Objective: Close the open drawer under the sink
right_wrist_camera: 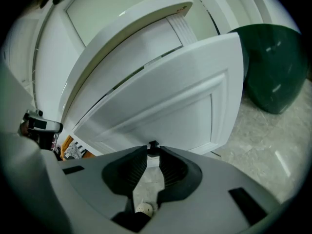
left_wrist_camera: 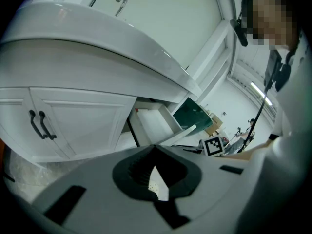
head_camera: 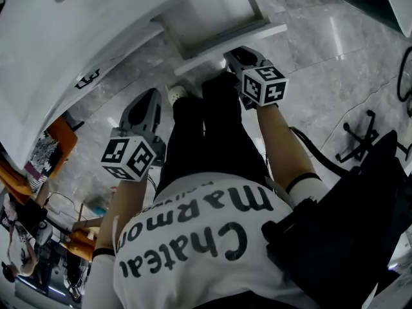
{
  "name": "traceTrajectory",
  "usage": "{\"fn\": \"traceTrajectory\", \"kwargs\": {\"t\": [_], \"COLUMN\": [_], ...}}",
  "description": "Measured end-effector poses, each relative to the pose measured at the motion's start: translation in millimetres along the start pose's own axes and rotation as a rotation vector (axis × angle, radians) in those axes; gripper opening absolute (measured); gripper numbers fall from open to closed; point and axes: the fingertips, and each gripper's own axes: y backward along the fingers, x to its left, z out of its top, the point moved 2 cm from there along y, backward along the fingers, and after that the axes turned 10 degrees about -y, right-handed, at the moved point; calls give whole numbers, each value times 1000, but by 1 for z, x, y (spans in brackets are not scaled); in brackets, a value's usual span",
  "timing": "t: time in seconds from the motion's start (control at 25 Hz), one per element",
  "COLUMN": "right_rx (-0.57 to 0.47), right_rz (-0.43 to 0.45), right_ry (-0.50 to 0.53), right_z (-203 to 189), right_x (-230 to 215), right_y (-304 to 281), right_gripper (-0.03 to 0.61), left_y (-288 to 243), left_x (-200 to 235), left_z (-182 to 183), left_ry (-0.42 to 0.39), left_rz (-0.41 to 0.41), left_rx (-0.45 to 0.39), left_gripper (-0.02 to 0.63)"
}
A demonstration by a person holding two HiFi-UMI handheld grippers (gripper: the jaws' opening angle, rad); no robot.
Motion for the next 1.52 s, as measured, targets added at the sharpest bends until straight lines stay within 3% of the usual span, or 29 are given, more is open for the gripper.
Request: {"fn": "traceTrajectory", "kwargs": {"t": [0.52,1.16,1.52], "right_rx": [-137,-179,-220], "right_rz": [-50,-18,-36], "right_ry": [-25,68,55], "right_z": [12,24,28], "right_x": [4,8,8], "right_y": [-9,-18,-22], "right_gripper": [61,69,71], "left_y": [-4,-22,-36], "left_x": [10,18,27], "left_z": [0,-3,-16], "left_ry": [13,10,2], "left_rz": [24,14,0], "left_rx": [-10,-111,-132], "left_gripper": [8,8,8]}}
